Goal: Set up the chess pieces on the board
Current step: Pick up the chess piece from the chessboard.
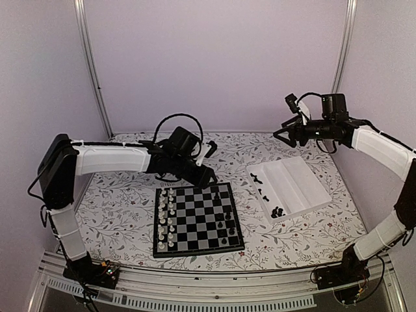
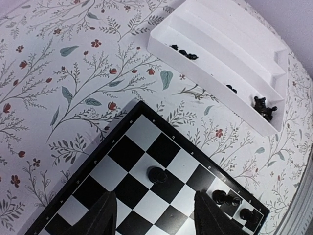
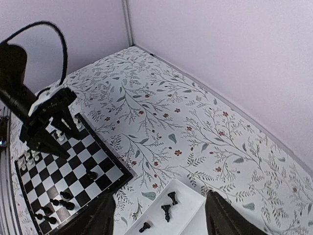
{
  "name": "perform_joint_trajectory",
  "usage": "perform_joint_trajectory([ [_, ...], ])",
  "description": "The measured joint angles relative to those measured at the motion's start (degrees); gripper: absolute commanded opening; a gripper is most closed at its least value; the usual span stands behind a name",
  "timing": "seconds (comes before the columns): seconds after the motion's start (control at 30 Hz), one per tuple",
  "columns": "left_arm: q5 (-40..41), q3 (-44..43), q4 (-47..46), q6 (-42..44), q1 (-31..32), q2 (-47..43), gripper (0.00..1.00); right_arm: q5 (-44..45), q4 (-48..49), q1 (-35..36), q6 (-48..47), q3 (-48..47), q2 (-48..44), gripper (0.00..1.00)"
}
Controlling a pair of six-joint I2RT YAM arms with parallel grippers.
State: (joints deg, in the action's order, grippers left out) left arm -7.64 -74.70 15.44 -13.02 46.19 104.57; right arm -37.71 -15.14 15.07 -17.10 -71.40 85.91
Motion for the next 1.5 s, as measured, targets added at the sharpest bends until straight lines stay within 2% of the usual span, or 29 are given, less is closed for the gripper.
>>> perform_joint_trajectory([
  [0.03, -0.1, -1.2, 0.7, 0.3, 0.0, 1.5, 0.55, 1.1, -0.4, -0.8, -0.3, 0.5, -1.0, 0.97],
  [0.07, -0.1, -2.3, 1.4, 0.7, 0.1, 2.9, 0.54, 2.5, -0.9, -2.0, -1.4, 1.4, -2.4, 0.99],
  [0.2, -0.2, -5.2, 4.3, 1.6, 0.4, 7.0, 0.54, 4.9, -2.0, -5.3, -3.1, 4.7, -6.3, 0.99],
  [0.47, -1.4, -9.0, 7.2, 2.4, 0.8, 12.3, 0.51, 1.5, -5.0, -9.9, -7.0, 9.1, -9.7, 0.99],
  [0.63, -2.2, -12.2, 8.7, 2.8, 1.0, 14.9, 0.40, -1.0, -5.1, -9.8, -8.5, 11.1, -9.9, 0.99],
  [0.8, -2.3, -13.7, 10.7, 3.5, 1.3, 16.3, 0.38, -2.1, -5.5, -9.8, -9.4, 12.7, -9.9, 0.99],
  [1.13, -2.1, -15.0, 13.4, 4.0, 2.1, 17.9, 0.15, -3.3, -5.4, -9.8, -10.0, 13.2, -10.0, 0.99],
  [1.33, -2.3, -17.1, 13.8, 4.5, 2.4, 18.2, 0.06, -3.7, -5.4, -9.8, -10.0, 13.7, -10.0, 0.99],
  [1.5, -2.6, -18.0, 13.9, 4.7, 2.9, 18.2, 0.05, -4.3, -5.4, -9.8, -10.1, 13.8, -9.9, 0.99],
])
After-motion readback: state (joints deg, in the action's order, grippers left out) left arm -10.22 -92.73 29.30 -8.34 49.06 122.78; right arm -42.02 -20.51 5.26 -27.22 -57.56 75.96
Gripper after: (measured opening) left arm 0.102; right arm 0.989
